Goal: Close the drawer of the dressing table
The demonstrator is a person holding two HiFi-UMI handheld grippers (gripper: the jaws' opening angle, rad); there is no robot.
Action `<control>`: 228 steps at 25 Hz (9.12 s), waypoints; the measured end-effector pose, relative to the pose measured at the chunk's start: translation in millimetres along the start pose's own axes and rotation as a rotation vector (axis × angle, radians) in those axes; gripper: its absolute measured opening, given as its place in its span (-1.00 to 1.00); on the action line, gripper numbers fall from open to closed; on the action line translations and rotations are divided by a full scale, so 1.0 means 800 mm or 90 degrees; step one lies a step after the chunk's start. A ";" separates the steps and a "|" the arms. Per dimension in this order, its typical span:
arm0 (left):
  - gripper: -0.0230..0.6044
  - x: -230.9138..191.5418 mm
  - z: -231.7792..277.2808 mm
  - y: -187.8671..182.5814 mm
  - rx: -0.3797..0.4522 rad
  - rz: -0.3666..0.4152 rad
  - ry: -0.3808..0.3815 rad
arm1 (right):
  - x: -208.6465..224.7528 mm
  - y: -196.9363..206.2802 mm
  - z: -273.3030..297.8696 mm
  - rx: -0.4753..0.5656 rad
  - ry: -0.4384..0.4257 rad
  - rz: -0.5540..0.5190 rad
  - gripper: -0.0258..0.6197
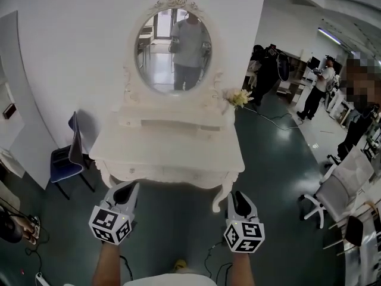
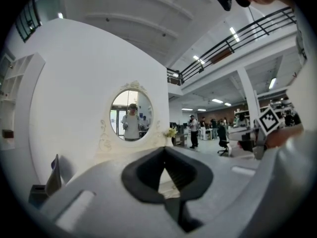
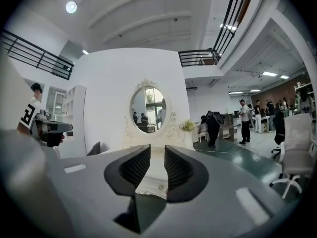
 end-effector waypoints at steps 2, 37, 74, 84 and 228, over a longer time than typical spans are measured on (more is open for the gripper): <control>-0.93 -0.004 0.022 -0.002 -0.002 -0.003 -0.004 | 0.010 -0.005 0.023 -0.004 -0.002 -0.008 -0.69; -0.93 -0.252 0.351 0.007 -0.028 -0.023 0.060 | 0.034 -0.022 0.397 -0.043 0.050 -0.019 -0.69; -0.93 -0.425 0.574 0.082 -0.107 -0.051 0.135 | 0.031 0.022 0.659 -0.139 0.084 -0.008 -0.69; -0.93 -0.421 0.627 0.130 -0.141 -0.069 0.131 | 0.052 0.071 0.711 -0.186 0.058 -0.003 -0.69; -0.93 -0.462 0.500 0.023 -0.032 -0.010 0.064 | -0.062 -0.040 0.653 -0.080 0.003 -0.035 -0.91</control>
Point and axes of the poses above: the fingertips, and each gripper's own axes: z forward along the fingers, x to its right, y out of its underside, the point moved 1 cm from there along -z, backward along the fingers, and after that the axes turned 10 degrees about y, right-handed, at the moved point
